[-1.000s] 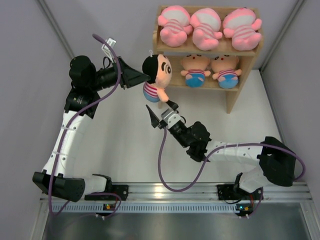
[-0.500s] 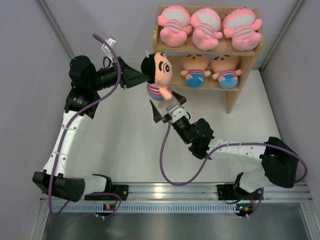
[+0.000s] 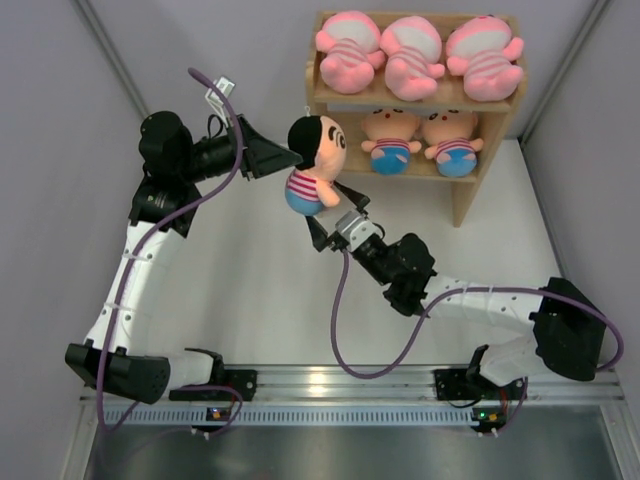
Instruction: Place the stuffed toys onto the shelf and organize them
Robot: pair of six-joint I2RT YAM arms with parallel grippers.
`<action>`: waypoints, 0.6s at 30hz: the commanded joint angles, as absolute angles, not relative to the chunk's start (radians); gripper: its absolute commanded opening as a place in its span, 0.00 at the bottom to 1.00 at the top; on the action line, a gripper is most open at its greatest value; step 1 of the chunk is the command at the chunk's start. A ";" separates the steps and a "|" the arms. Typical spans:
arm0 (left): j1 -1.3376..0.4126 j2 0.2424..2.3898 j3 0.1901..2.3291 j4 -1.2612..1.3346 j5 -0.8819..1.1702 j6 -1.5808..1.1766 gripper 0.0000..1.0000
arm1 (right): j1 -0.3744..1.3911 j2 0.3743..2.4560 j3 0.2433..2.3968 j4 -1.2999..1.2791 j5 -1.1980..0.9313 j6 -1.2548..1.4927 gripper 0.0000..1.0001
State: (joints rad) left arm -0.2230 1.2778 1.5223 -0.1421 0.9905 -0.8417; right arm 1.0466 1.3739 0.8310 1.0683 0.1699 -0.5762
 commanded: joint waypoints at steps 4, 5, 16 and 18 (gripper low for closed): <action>-0.222 1.270 1.496 -0.129 0.976 -0.818 0.00 | 1.086 1.293 0.810 1.190 0.054 -0.595 0.45; -0.221 1.272 1.488 -0.129 0.968 -0.805 0.00 | 1.088 1.267 0.796 1.192 0.051 -0.586 0.39; -0.221 1.347 1.422 -0.127 0.905 -0.701 0.27 | 1.088 1.046 0.865 0.751 0.123 -0.690 0.00; -0.221 1.350 1.431 -0.161 0.884 -0.643 0.55 | 1.071 1.054 0.972 0.385 0.123 -0.759 0.00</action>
